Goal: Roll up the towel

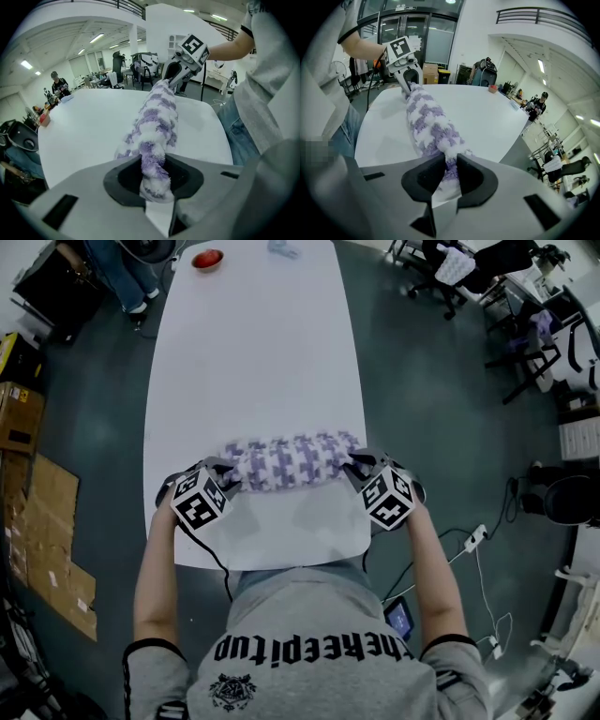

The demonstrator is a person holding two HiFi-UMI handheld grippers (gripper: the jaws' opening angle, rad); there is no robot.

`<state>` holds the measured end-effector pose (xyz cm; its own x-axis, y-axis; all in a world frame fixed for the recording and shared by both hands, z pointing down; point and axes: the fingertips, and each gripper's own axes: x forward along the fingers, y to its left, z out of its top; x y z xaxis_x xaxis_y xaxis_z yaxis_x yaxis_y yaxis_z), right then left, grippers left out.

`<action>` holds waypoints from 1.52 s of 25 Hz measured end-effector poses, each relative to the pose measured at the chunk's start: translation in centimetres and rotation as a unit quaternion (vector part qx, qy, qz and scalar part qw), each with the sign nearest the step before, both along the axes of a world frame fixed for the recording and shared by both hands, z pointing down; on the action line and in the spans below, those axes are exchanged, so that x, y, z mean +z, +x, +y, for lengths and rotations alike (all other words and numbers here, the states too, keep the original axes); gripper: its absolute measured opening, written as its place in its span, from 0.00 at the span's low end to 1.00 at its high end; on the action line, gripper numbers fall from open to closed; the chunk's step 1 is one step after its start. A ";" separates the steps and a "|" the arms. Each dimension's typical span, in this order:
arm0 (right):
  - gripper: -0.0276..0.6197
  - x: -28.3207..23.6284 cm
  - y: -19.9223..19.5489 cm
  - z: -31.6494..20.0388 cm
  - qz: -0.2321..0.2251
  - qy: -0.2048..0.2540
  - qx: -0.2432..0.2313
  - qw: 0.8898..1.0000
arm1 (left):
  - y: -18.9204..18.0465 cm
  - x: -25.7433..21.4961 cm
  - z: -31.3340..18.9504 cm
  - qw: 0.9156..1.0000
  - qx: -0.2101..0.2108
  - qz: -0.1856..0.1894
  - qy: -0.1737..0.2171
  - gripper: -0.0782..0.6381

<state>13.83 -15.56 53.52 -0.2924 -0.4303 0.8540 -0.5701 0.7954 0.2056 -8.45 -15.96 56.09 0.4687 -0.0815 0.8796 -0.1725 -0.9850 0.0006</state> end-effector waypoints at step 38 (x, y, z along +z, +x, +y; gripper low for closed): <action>0.18 -4.4 0.7 -7.2 -0.114 0.098 0.169 0.974 | -2.9 -5.1 -9.8 0.964 -0.188 0.181 0.046 0.39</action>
<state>14.50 -22.78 49.12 -0.2788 -0.6827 0.6754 -0.8413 0.5128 0.1710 -11.35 -25.73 50.99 0.6658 -0.3748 0.6452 -0.5223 -0.8516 0.0443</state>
